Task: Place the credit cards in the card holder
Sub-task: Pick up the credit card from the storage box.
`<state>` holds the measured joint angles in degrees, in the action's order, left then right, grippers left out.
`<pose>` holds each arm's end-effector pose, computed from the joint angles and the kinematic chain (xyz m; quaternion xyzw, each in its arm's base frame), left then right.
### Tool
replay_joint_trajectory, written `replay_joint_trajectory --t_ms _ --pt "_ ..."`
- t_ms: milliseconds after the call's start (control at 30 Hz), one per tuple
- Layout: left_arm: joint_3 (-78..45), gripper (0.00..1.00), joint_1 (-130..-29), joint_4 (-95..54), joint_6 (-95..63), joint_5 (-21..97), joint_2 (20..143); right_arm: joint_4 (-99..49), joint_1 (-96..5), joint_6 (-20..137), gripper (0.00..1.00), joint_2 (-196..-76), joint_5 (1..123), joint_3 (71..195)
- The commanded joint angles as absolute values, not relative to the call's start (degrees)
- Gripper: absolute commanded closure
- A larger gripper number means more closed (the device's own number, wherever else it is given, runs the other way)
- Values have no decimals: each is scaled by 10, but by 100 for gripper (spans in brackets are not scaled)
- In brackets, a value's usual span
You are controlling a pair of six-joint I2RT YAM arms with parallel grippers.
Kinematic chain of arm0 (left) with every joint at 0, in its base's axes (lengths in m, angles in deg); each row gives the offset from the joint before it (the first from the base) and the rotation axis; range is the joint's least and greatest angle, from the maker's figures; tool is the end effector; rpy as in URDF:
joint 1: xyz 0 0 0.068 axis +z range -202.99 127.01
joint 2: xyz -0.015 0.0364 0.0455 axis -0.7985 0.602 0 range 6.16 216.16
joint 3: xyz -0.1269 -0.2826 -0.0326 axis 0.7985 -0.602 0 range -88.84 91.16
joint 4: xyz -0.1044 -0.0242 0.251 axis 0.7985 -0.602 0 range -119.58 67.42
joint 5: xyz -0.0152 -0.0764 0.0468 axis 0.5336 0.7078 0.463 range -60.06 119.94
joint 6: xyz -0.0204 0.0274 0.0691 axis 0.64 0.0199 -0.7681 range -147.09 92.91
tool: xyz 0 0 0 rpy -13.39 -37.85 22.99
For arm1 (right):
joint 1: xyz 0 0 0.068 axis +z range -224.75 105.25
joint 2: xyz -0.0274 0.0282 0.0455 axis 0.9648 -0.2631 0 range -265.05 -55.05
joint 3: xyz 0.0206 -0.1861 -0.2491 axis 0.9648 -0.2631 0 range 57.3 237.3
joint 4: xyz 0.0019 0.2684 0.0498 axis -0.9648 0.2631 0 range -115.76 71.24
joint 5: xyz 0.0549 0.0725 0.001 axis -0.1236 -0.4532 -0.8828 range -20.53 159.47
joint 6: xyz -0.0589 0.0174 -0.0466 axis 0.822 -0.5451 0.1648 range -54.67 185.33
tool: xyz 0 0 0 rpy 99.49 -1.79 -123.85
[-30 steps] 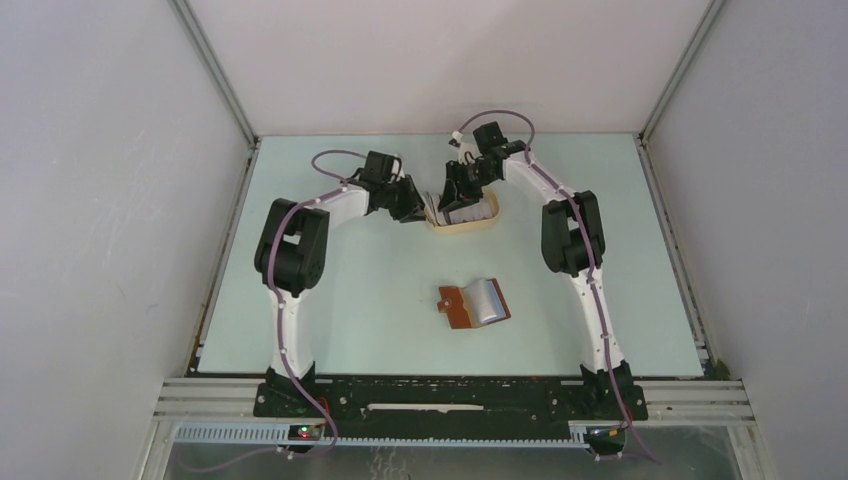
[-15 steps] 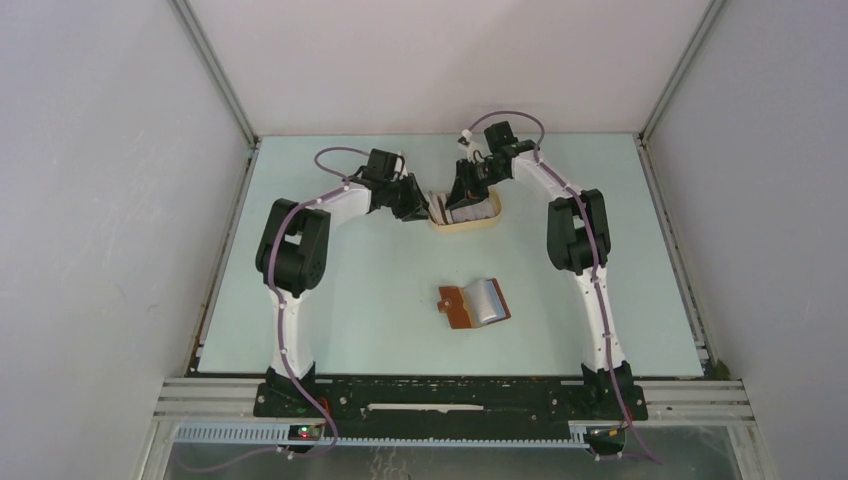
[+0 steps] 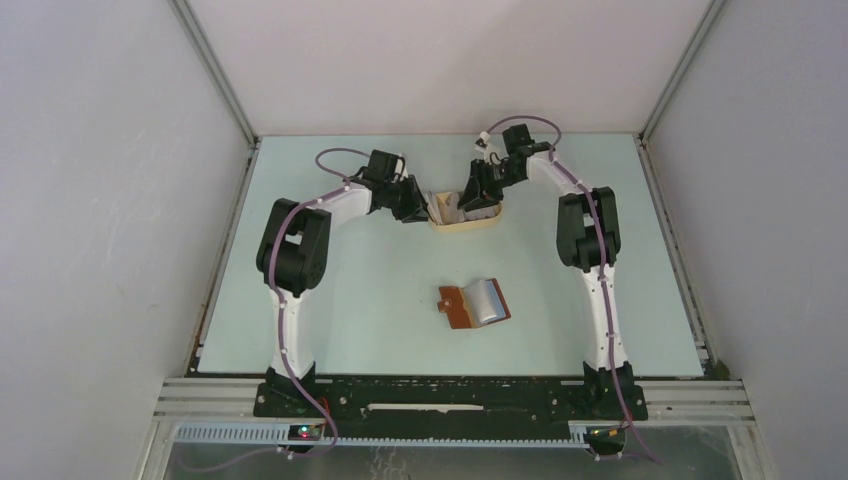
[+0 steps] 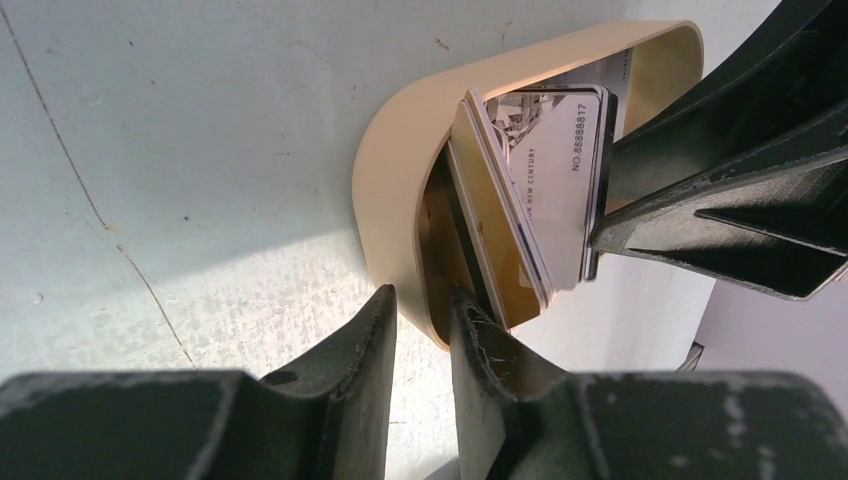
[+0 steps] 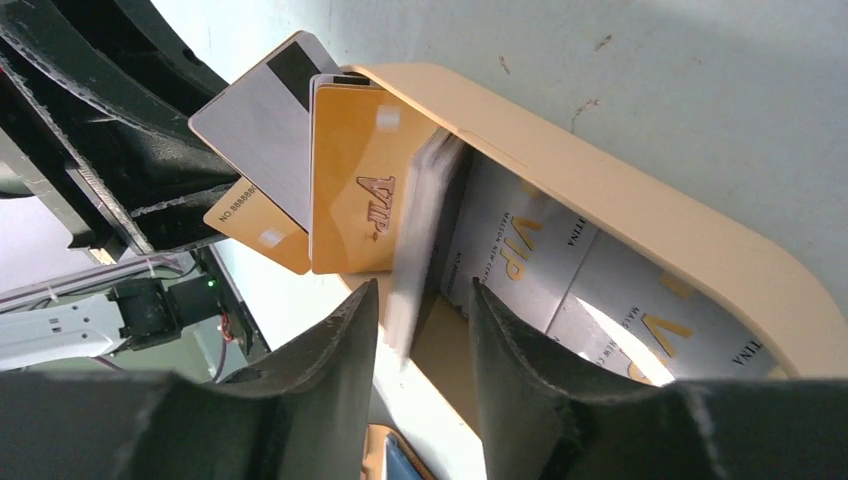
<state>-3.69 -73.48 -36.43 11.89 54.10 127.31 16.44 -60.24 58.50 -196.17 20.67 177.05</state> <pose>0.4654 -0.2025 0.1686 -0.0767 0.9181 -0.3372 0.1939 0.5397 0.1905 0.1613 -0.1536 0.8783 0.4337 0.1301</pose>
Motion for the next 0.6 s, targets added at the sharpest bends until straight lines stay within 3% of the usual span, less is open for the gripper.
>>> replay_joint_trajectory --t_ms 0,200,567 --pt "-4 69 -738 -361 108 541 1277 158 -606 583 51 -1947 170 1770" --pt "-5 69 -740 -363 107 542 1277 152 -606 568 44 -1964 154 1779" --pt "3 69 -743 -370 106 543 1282 127 -597 527 42 -1985 112 1785"
